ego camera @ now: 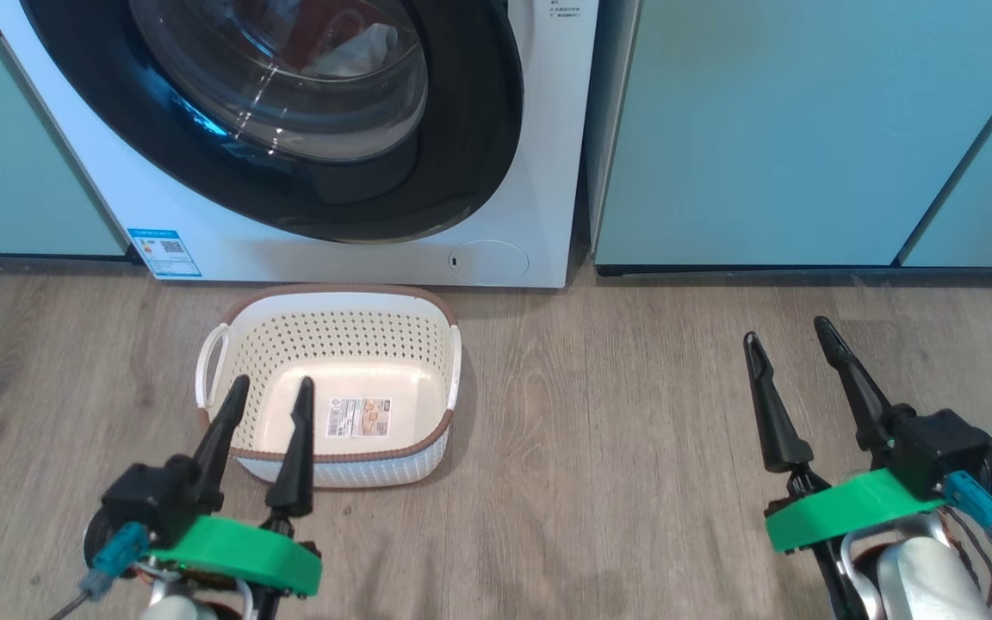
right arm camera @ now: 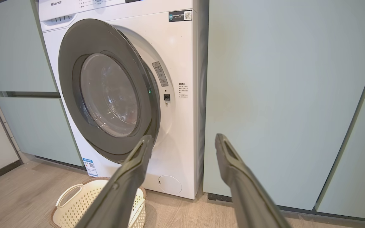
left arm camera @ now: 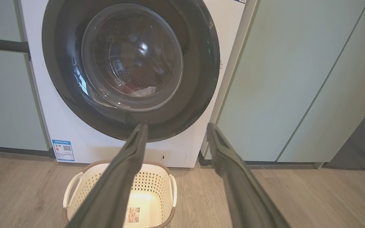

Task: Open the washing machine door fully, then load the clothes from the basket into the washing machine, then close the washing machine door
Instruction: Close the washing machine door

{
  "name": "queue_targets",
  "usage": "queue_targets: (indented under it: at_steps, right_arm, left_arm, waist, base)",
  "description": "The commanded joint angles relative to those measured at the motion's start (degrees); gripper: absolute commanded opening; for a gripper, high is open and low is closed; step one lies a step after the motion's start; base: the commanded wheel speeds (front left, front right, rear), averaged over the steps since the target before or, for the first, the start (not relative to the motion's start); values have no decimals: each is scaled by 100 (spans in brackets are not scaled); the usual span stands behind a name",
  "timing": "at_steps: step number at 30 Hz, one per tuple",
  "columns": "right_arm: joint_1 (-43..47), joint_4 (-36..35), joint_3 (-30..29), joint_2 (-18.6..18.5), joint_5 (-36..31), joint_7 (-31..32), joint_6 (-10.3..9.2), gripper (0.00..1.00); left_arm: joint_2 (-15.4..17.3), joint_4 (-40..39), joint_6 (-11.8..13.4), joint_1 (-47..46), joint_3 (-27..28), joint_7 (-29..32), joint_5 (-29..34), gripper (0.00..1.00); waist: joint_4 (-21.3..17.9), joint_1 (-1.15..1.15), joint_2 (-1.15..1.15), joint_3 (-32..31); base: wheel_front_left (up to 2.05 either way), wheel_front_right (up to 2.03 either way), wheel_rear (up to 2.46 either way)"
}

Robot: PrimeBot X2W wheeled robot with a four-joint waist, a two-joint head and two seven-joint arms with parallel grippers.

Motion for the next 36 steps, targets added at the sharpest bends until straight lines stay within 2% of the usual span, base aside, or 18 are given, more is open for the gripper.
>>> queue_targets:
  at_steps: [1,12,36]
  right_arm:
    - [-186,-223,110,3,25,-53,-1,100]
    - [-175,-207,125,3,6,-53,-1,100]
    - [-148,-205,148,3,-23,-54,-1,100]
  left_arm:
    - [17,-110,45,-122,120,-54,-6,100]
    - [16,-42,145,-103,-7,-54,61,100]
    - [16,-48,138,-106,-52,-54,-15,100]
  waist:
    - [-5,0,0,-3]
    - [-15,0,0,-67]
    - [20,0,0,-51]
  base:
    - [0,0,0]
    - [0,0,0]
    - [0,0,0]
